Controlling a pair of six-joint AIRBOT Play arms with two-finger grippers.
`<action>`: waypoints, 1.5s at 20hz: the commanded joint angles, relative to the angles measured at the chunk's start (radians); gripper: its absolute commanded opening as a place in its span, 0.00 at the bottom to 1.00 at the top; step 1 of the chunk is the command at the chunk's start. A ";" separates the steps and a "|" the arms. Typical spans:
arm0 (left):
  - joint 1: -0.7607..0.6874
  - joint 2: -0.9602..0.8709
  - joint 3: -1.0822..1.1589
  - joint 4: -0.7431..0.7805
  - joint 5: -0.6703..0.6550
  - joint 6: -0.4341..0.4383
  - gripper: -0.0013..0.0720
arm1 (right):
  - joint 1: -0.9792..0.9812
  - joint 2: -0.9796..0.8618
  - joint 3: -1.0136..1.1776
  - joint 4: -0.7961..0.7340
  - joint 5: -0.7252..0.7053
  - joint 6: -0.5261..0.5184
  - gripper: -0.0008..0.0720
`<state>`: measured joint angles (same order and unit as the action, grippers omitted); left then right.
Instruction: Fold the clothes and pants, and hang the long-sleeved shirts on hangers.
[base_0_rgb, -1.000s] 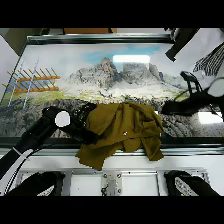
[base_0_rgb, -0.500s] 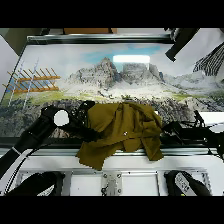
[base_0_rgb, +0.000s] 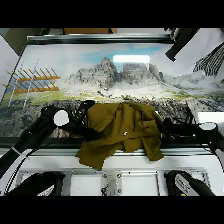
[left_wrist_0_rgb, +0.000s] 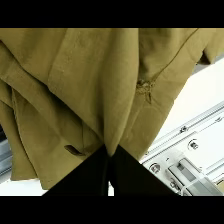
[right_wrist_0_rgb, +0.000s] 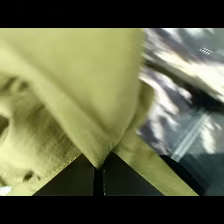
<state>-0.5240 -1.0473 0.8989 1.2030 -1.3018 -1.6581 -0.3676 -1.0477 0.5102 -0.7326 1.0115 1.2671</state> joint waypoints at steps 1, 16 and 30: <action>0.044 0.001 0.068 0.008 -0.031 0.000 0.03 | 0.026 0.029 0.223 -0.210 0.227 0.058 0.03; 0.110 0.080 0.189 0.007 -0.188 -0.029 0.03 | 0.736 -0.066 0.969 -0.966 0.830 0.417 0.03; 0.108 0.077 0.016 -0.042 -0.138 -0.050 0.03 | 0.984 -0.310 0.947 -0.777 0.249 0.498 0.04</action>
<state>-0.4152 -0.9352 0.8982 1.1568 -1.4406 -1.7092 0.5255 -1.2869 1.4574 -1.6039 1.4715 1.7660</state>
